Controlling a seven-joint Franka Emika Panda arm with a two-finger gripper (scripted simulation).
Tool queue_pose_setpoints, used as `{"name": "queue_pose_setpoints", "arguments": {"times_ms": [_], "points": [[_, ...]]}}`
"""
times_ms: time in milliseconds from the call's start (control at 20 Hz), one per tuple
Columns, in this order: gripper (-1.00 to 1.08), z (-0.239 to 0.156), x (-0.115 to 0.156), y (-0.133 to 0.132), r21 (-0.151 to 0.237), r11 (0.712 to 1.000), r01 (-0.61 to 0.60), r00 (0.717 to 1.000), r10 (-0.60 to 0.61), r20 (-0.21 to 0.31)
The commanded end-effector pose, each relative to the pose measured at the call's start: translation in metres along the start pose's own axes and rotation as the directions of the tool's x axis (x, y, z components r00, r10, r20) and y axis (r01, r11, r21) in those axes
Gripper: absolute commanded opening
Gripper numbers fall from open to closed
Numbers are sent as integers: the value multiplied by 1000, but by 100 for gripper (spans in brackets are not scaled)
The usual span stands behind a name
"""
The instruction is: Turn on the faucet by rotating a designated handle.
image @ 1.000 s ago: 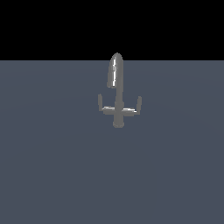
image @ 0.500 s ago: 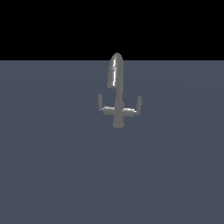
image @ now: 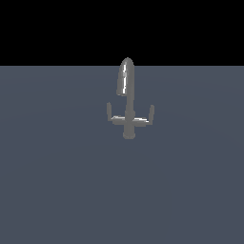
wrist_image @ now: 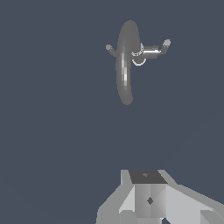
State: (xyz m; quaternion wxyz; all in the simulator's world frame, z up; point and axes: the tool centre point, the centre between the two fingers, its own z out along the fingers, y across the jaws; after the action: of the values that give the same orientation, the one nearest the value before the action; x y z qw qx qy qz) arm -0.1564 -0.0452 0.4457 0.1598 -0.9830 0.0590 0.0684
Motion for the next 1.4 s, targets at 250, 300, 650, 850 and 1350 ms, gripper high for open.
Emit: {"name": "queue_pose_setpoints", "arguments": {"times_ms": [250,300,650,850,1350], "points": [[-100,11,46,25,164,984,-74,996,66,54],[-100,13,52,28,185,979,-84,995,74,61],[-100,28,89,51,323,934,-153,986,120,119],[-100,39,110,63,396,898,-192,978,141,155],[-100,75,157,92,562,773,-294,951,177,253]]}}
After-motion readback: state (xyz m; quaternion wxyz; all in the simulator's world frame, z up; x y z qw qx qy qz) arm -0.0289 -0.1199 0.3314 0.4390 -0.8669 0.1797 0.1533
